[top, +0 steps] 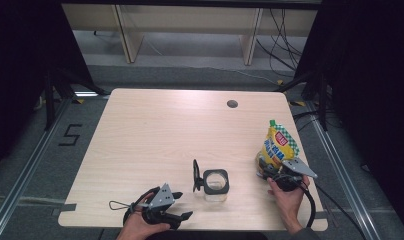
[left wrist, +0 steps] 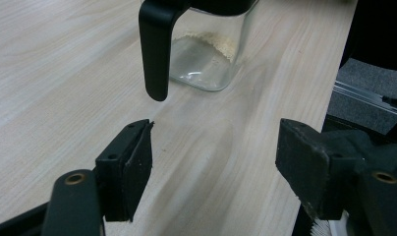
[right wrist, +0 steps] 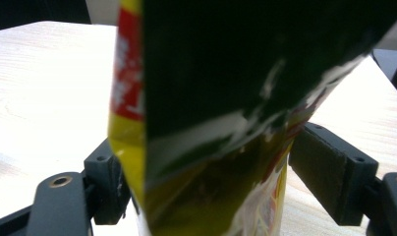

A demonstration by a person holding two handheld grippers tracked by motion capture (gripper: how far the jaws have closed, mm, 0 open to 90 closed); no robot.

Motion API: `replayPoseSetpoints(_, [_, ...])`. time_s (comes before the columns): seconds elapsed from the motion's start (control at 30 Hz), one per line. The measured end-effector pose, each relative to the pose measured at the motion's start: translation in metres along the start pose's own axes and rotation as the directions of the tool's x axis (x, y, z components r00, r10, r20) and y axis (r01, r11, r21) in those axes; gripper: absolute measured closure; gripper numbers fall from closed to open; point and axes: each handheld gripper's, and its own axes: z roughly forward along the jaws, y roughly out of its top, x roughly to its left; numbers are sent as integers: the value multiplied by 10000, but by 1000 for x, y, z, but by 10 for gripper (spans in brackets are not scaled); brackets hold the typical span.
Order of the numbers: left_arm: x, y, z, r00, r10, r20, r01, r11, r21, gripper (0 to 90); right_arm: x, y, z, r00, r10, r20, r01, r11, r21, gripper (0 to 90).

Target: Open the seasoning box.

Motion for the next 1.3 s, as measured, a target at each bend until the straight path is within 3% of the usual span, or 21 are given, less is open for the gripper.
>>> replayPoseSetpoints(0.2, [-1, 0, 1, 10000, -32, 69, 32, 10000, -71, 295, -2, 1, 0, 9998, -194, 4, 194, 9998, 2, 216])
replayPoseSetpoints(0.23, [1, 1, 0, 9994, 344, 52, -345, 9993, 144, 295, -2, 1, 0, 9998, -208, 29, 208, 9998, -33, 216])
replayPoseSetpoints(0.3, [0, 0, 0, 9998, 189, 63, -189, 9998, -30, 295, -2, 1, 2, 10000, -4, -52, 3, 9999, -158, 208])
replayPoseSetpoints(0.37, [0, 0, 0, 9999, -31, 96, 31, 10000, -4, 295, -2, 1, 1, 9999, -106, -12, 106, 9999, -58, 209])
replayPoseSetpoints(0.5, [-1, 0, 0, 10000, -13, 37, 13, 10000, 16, 295, -4, 1, 2, 9999, -148, -51, 147, 9998, -134, 202])
replayPoseSetpoints(0.53, [0, 0, 0, 9995, 299, 26, -299, 9995, 63, 295, -3, 1, 1, 10000, -2, -40, 1, 9999, -104, 211])
replayPoseSetpoints(0.57, [0, 0, 0, 9995, 299, 26, -299, 9995, 63, 295, -3, 1, 1, 10000, -2, -40, 1, 9999, -104, 211])
replayPoseSetpoints(0.6, [-2, 0, 1, 10000, 41, 50, -41, 10000, 32, 295, -3, 1, 2, 10000, 14, -91, -16, 9999, -139, 219])
replayPoseSetpoints(0.8, [0, 0, 0, 9998, 175, 74, -175, 9998, -31, 295, -4, 2, 3, 9998, 50, -212, -53, 9998, -170, 229])
replayPoseSetpoints(0.9, [-1, 0, 1, 9999, 118, 84, -119, 9999, 62, 295, -6, 1, 6, 9998, -190, -32, 189, 9992, -360, 232])
replayPoseSetpoints(0.93, [-1, 0, 1, 10000, 76, 27, -77, 9999, 140, 295, -6, 2, 4, 9998, 3, -189, -6, 9999, -157, 234])
replayPoseSetpoints(1.0, [-1, -1, 1, 10000, 61, 19, -62, 9999, 114, 295, -7, 2, 5, 9999, -114, -28, 113, 9997, -229, 236])
replayPoseSetpoints(1.3, [-1, 1, 1, 9996, 256, 132, -258, 9995, 168, 295, -9, 3, 8, 9999, 10, -121, -13, 9997, -258, 250])
